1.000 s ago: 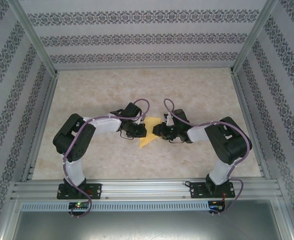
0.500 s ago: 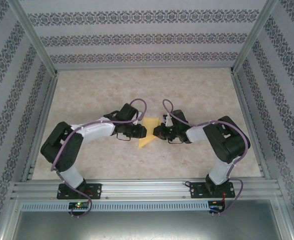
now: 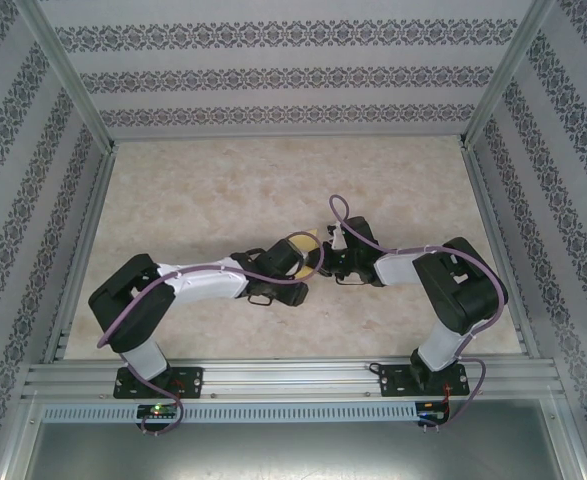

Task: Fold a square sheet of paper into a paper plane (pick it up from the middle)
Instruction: Third fold the triangle at the center of the table.

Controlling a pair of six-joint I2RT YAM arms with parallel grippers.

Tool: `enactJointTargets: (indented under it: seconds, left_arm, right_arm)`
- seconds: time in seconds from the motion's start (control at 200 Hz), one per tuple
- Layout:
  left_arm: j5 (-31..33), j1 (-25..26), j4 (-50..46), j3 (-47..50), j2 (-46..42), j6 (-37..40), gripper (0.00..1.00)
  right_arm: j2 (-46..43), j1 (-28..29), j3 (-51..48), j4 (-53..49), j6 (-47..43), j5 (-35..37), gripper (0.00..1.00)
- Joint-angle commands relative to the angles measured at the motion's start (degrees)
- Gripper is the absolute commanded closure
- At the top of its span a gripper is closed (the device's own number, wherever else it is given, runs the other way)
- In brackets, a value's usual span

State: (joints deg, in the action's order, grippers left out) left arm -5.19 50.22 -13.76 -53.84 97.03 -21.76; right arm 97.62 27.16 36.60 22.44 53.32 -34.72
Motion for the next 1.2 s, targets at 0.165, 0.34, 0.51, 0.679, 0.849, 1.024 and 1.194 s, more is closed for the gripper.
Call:
enactJointTargets:
  seconds: [0.165,0.34,0.51,0.679,0.849,1.024,1.194]
  left_arm:
    - [14.00,2.43,-1.89,-2.24,2.42,3.11,0.45]
    - [16.94,4.39,-2.39,-3.06,4.36,2.85,0.47]
    - [22.18,6.11,-3.46,-4.01,5.51,2.08,0.52]
    - [24.33,6.61,-4.42,-4.13,5.62,1.68,0.56]
    - [23.93,6.58,-4.08,-3.77,5.53,1.90,0.65]
    - [23.66,6.74,-3.83,-3.22,5.62,1.46,0.74]
    - [23.94,6.79,-3.77,-2.85,5.62,0.89,0.78]
  right_arm:
    - [-1.01,0.53,0.84,-0.92,1.43,0.53,1.00]
    - [-1.03,0.86,1.19,-0.90,1.90,0.44,0.99]
    - [-0.86,0.97,1.37,-1.06,2.03,0.44,0.99]
    - [-0.76,1.13,1.63,-1.51,1.88,0.53,0.99]
    - [-0.63,1.23,1.81,-1.56,1.84,0.49,0.98]
    - [-0.51,1.23,2.31,-2.03,1.71,0.45,0.98]
    - [-0.22,1.22,2.51,-2.14,1.61,0.44,0.98]
